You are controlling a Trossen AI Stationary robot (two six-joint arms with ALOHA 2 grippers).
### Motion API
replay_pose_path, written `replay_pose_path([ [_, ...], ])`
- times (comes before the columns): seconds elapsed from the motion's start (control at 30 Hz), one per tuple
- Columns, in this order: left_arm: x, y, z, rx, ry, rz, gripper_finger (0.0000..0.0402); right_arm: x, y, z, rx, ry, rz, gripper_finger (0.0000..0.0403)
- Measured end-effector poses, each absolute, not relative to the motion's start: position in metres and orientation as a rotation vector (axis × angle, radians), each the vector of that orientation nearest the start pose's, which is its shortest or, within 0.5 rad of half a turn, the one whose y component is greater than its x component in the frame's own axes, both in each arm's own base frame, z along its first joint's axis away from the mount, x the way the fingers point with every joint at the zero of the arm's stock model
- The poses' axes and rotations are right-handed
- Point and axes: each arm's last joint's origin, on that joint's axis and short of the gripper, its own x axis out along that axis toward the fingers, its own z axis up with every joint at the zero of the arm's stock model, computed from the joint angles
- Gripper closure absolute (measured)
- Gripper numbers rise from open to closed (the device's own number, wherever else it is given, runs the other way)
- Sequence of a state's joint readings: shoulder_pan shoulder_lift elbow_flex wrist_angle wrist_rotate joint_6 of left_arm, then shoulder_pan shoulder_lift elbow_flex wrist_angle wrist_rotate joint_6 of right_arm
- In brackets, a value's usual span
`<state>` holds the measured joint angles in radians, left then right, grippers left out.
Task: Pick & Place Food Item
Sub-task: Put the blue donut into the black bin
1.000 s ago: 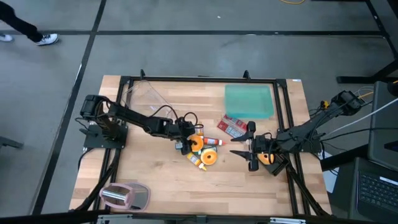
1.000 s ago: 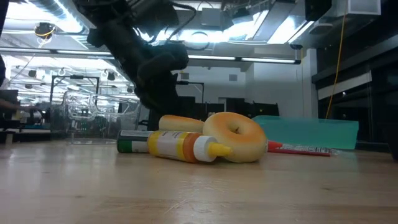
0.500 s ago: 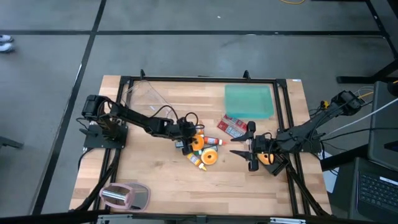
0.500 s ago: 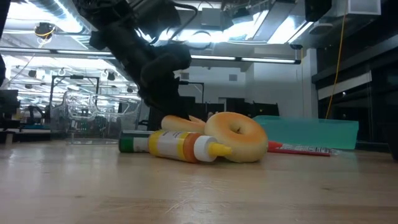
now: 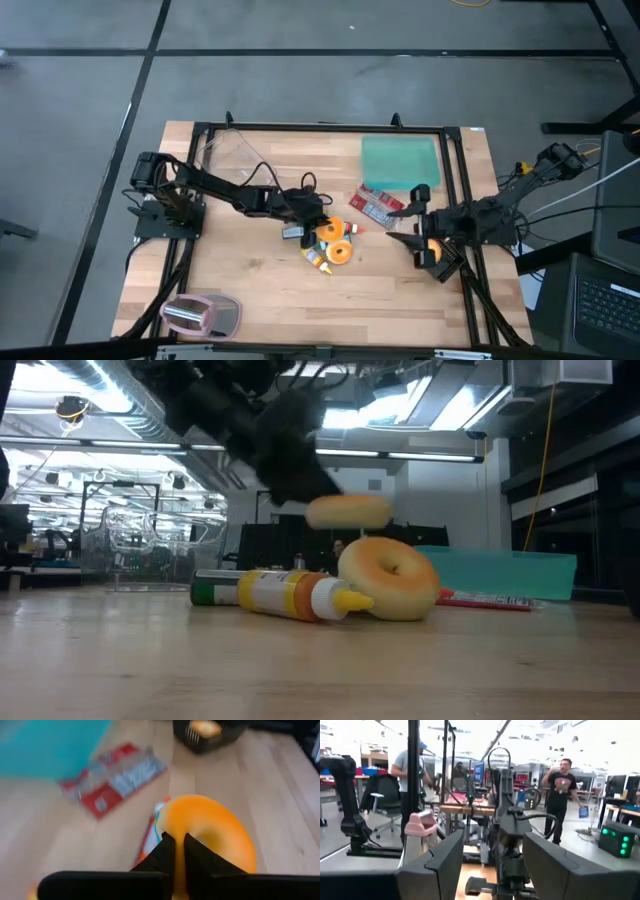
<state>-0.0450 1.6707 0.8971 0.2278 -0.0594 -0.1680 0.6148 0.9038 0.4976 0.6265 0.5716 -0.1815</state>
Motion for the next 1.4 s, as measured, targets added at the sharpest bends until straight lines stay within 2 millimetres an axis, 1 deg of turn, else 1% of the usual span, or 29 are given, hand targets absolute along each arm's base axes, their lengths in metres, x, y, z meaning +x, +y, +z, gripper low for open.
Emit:
replay_pose_path([
  [0.07, 0.352, -0.012, 0.198, -0.100, 0.499, 0.052, 0.0387, 0.165, 0.099, 0.290, -0.066, -0.171, -0.001, 0.0202],
  [0.17, 0.361, -0.009, 0.216, -0.036, 0.435, 0.053, 0.0387, 0.164, 0.097, 0.286, -0.040, -0.120, -0.101, 0.0202],
  [0.3, 0.372, -0.007, 0.244, 0.173, 0.348, 0.126, 0.0385, 0.166, 0.093, 0.274, 0.095, -0.031, -0.201, 0.0202],
  [0.4, 0.379, -0.009, 0.266, 0.310, 0.278, 0.182, 0.0386, 0.168, 0.090, 0.268, 0.185, 0.006, -0.224, 0.0202],
  [0.47, 0.383, -0.010, 0.280, 0.387, 0.233, 0.190, 0.0386, 0.169, 0.090, 0.267, 0.209, 0.005, -0.235, 0.0202],
  [0.67, 0.388, -0.023, 0.309, 0.557, 0.098, 0.170, 0.0386, 0.171, 0.089, 0.265, 0.240, 0.012, -0.202, 0.0202],
  [0.77, 0.389, -0.028, 0.313, 0.603, 0.080, 0.162, 0.0386, 0.172, 0.089, 0.266, 0.243, 0.009, -0.189, 0.0202],
  [0.87, 0.390, -0.029, 0.313, 0.618, 0.076, 0.163, 0.0386, 0.172, 0.089, 0.266, 0.236, 0.007, -0.190, 0.0202],
  [1.0, 0.393, -0.029, 0.308, 0.634, 0.081, 0.161, 0.0386, 0.173, 0.088, 0.268, 0.235, -0.009, -0.190, 0.0202],
  [1.07, 0.398, -0.030, 0.305, 0.633, 0.051, 0.158, 0.0386, 0.174, 0.087, 0.269, 0.235, -0.011, -0.177, 0.0202],
  [1.27, 0.406, -0.029, 0.293, 0.639, 0.040, 0.153, 0.0386, 0.176, 0.084, 0.269, 0.238, -0.010, -0.149, 0.0202],
  [1.4, 0.408, -0.030, 0.292, 0.637, 0.026, 0.152, 0.0386, 0.176, 0.084, 0.269, 0.240, -0.010, -0.149, 0.0202],
])
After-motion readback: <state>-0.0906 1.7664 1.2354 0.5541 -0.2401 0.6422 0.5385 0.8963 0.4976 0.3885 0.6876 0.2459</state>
